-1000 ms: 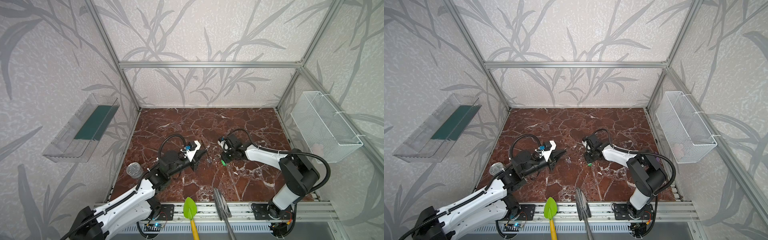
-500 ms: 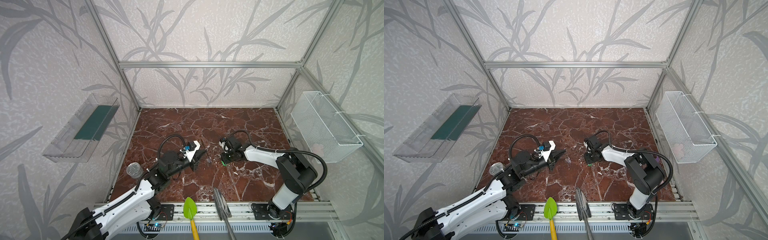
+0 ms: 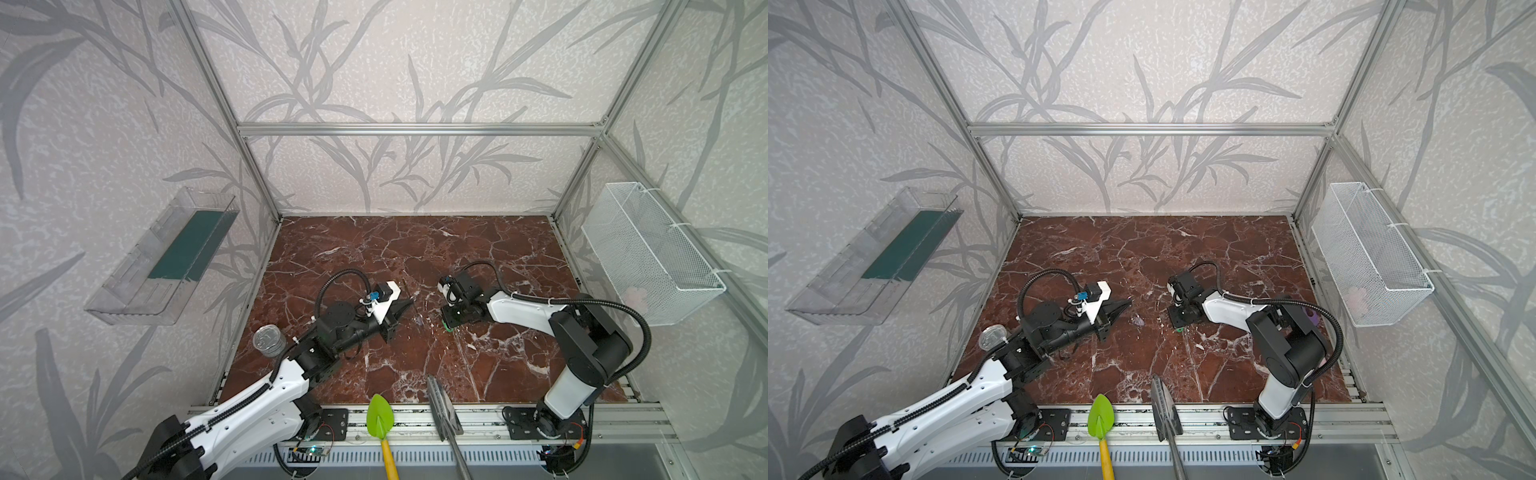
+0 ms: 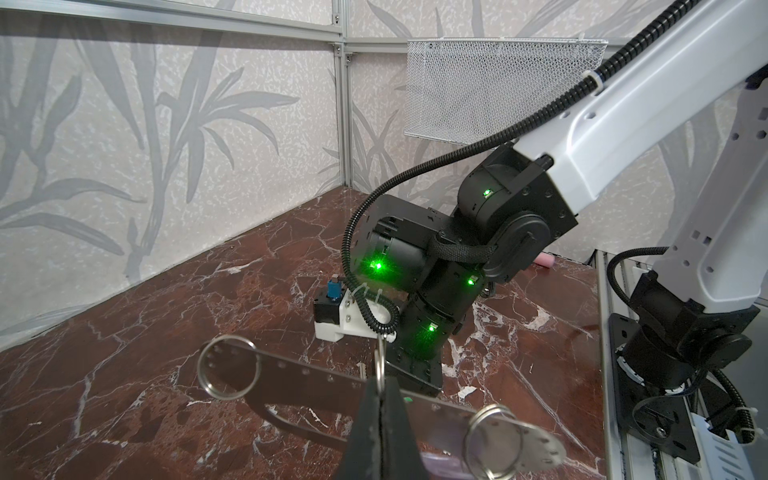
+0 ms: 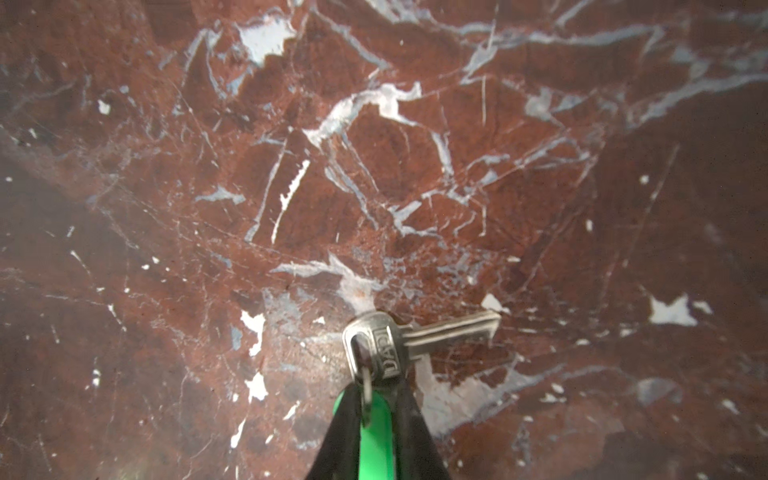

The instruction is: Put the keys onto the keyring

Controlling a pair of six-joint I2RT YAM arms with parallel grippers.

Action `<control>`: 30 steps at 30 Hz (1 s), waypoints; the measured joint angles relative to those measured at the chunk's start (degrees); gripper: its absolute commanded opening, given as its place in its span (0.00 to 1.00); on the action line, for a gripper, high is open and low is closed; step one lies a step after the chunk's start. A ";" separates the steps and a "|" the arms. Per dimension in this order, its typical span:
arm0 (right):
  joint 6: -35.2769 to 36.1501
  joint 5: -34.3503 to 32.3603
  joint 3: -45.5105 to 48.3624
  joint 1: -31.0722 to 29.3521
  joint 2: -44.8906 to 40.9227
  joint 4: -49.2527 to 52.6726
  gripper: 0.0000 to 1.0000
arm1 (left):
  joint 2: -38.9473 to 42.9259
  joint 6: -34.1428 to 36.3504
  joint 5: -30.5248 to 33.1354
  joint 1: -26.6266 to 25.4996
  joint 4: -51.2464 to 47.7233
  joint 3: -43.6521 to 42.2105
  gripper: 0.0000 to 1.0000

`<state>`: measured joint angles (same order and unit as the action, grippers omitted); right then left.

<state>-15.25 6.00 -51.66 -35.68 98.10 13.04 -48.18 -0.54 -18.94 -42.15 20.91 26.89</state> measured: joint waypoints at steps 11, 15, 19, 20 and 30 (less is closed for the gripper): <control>0.07 -0.02 0.00 0.00 0.33 -1.16 0.10 | 0.52 0.00 0.02 0.00 -0.37 0.00 0.00; 0.09 -0.02 0.00 0.00 0.33 -1.29 0.07 | 0.55 0.04 0.02 0.00 -0.39 0.00 0.00; 0.31 -0.04 0.00 0.00 0.33 -1.64 0.04 | 0.55 0.09 0.04 0.00 -0.39 0.00 0.00; 0.35 -0.02 0.00 0.00 0.33 -1.68 0.02 | 0.55 0.09 0.04 0.00 -0.39 0.00 0.00; 2.16 -0.37 0.02 0.00 -1.95 -0.79 0.00 | 0.52 0.15 0.04 0.00 -0.39 0.00 0.00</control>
<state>-13.08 5.63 -51.64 -35.68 96.16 12.25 -47.66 -0.38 -18.90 -42.15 20.51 26.89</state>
